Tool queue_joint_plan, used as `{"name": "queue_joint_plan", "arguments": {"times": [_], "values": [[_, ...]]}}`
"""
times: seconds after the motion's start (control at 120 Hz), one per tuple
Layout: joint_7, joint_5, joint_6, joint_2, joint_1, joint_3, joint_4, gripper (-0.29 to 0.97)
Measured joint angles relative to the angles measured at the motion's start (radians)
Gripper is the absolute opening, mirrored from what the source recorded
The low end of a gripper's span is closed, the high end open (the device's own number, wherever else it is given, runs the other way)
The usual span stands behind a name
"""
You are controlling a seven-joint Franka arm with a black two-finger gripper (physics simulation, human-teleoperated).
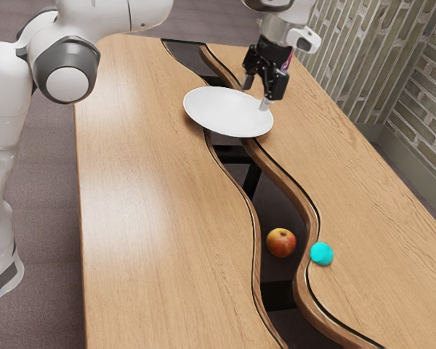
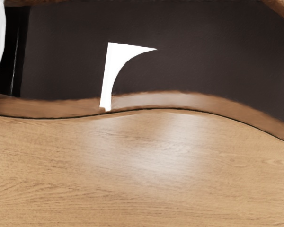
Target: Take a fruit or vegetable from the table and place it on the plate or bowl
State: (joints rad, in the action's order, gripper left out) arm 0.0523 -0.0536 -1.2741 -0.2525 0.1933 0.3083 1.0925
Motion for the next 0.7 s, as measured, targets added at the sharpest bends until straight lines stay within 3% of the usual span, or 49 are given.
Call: {"name": "queue_joint_plan", "arguments": {"times": [0.542,0.617,0.7], "values": [[0.019,0.0,-0.051,-0.047,0.025,-0.029,0.004,0.68],[0.02,0.001,-0.1,-0.007,0.047,-0.026,0.13,0.68],[0.021,0.006,-0.187,0.114,0.106,-0.013,0.362,0.68]]}}
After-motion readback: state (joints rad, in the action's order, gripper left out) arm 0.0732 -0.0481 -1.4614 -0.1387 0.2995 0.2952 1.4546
